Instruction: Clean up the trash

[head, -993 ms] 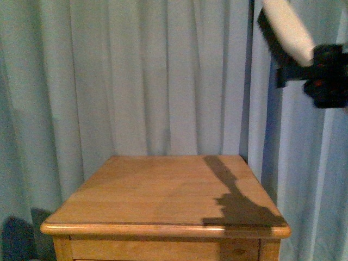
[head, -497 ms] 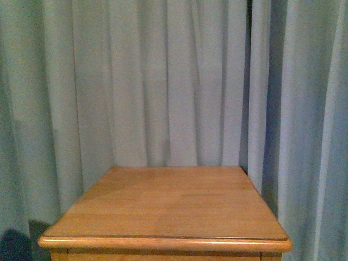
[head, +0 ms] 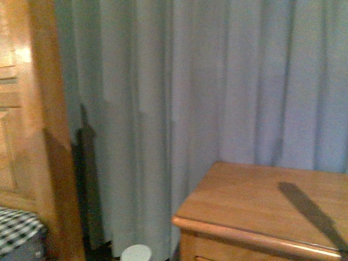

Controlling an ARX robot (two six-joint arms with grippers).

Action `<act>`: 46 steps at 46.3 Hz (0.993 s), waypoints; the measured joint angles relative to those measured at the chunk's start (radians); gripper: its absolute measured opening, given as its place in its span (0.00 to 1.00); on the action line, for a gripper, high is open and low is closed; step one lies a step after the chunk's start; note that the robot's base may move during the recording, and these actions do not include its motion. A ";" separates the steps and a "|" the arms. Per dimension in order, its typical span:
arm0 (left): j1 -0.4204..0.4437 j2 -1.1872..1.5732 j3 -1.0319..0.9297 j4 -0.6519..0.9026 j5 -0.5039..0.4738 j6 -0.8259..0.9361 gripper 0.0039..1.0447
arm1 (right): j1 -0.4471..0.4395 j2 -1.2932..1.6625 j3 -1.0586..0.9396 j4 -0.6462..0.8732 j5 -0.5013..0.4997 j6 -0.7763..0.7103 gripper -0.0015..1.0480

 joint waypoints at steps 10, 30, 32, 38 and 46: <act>0.000 -0.001 -0.001 0.000 0.004 -0.002 0.25 | 0.000 -0.002 -0.003 0.000 0.005 -0.001 0.19; 0.000 -0.003 -0.001 -0.001 0.003 -0.002 0.25 | -0.002 -0.007 -0.004 0.001 0.007 -0.002 0.19; 0.000 -0.004 -0.001 -0.001 0.004 -0.002 0.25 | -0.002 -0.007 -0.004 0.000 0.008 -0.001 0.19; 0.000 -0.003 -0.001 -0.001 0.005 -0.002 0.25 | -0.002 -0.007 -0.004 0.001 0.007 -0.001 0.19; 0.000 -0.004 -0.002 -0.002 0.006 -0.002 0.25 | -0.002 -0.009 -0.004 0.001 0.010 -0.001 0.19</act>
